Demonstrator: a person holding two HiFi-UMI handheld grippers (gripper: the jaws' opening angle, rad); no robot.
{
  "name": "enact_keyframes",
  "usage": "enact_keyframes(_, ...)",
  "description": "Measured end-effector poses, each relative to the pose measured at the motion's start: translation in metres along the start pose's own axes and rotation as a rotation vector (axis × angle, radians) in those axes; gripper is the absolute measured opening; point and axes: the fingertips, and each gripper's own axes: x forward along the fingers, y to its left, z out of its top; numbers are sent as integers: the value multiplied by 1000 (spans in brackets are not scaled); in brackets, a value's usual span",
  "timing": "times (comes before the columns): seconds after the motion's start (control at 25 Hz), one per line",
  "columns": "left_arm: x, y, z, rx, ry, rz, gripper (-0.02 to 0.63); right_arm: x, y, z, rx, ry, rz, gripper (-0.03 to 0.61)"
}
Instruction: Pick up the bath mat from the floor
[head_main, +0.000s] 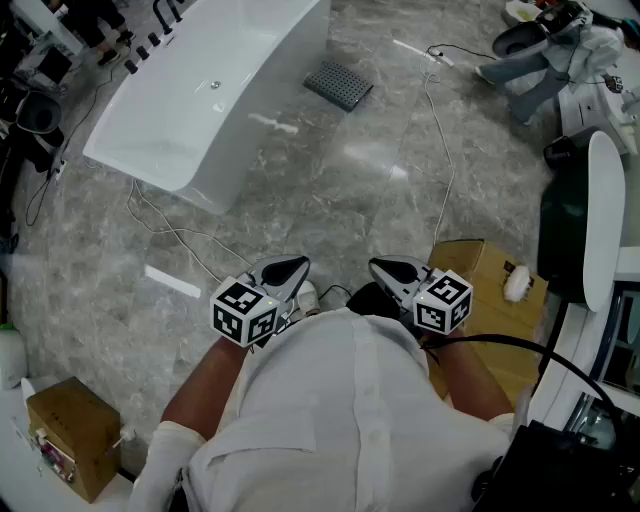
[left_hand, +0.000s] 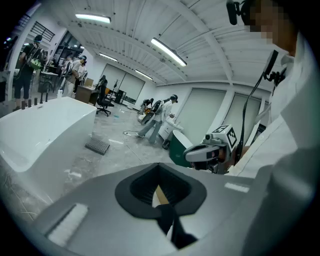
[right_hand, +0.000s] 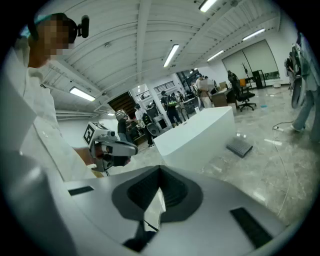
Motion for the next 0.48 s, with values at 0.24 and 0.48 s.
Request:
enact_keyframes(0.24,19,21,25,1,-13,2,6,13,-29,17,6,13,-10,5)
enact_keyframes(0.48,41,52,60,4,-8,39,6,39,-72,48,9,12,28,5)
